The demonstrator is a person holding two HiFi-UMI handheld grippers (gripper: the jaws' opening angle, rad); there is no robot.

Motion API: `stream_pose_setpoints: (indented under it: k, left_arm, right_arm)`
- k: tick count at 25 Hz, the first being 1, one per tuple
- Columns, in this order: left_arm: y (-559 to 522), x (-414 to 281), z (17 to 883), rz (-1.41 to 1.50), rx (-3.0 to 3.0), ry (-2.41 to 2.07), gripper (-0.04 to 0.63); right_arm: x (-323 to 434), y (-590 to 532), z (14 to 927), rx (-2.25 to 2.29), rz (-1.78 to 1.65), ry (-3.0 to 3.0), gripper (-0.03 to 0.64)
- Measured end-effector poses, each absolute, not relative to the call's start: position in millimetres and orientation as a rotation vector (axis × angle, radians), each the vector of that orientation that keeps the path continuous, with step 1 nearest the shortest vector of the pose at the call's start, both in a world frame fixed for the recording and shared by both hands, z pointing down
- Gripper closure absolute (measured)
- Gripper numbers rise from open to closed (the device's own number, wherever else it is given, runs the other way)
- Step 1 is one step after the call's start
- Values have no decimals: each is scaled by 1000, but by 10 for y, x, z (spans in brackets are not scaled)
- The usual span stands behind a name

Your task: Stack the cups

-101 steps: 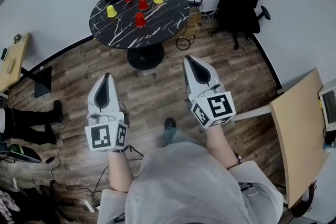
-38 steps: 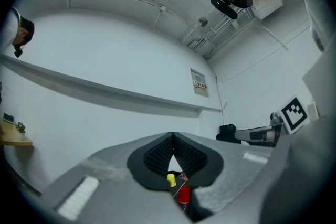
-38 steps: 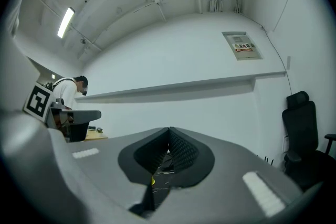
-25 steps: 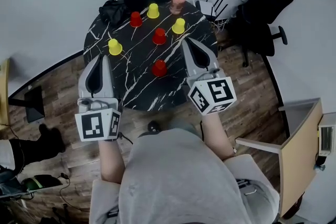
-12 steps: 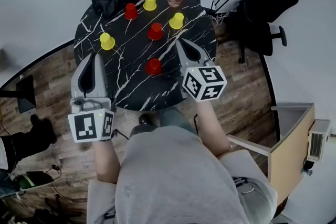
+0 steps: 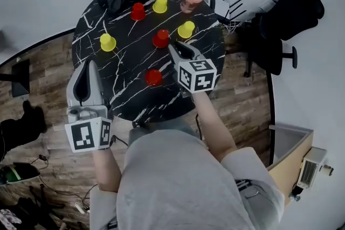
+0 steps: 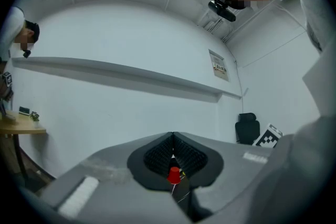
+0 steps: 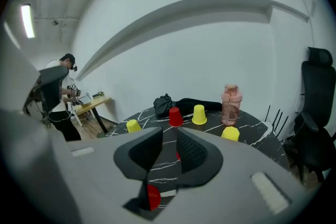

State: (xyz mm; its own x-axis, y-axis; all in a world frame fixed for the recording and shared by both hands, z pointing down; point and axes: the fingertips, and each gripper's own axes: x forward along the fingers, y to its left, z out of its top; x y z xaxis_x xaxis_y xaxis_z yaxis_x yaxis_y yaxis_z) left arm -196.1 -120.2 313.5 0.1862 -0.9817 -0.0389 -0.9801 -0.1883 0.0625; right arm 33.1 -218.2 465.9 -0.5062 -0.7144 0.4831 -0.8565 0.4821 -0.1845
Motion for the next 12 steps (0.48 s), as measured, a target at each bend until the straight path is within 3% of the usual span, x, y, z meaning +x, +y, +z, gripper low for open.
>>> stream_pose_setpoints:
  k: [12]
  left_arm:
    - [-1245,-2055,3436,-29,2177,-2151,589]
  right_arm:
    - [273,-2629,5522,1114,648,-2281,397]
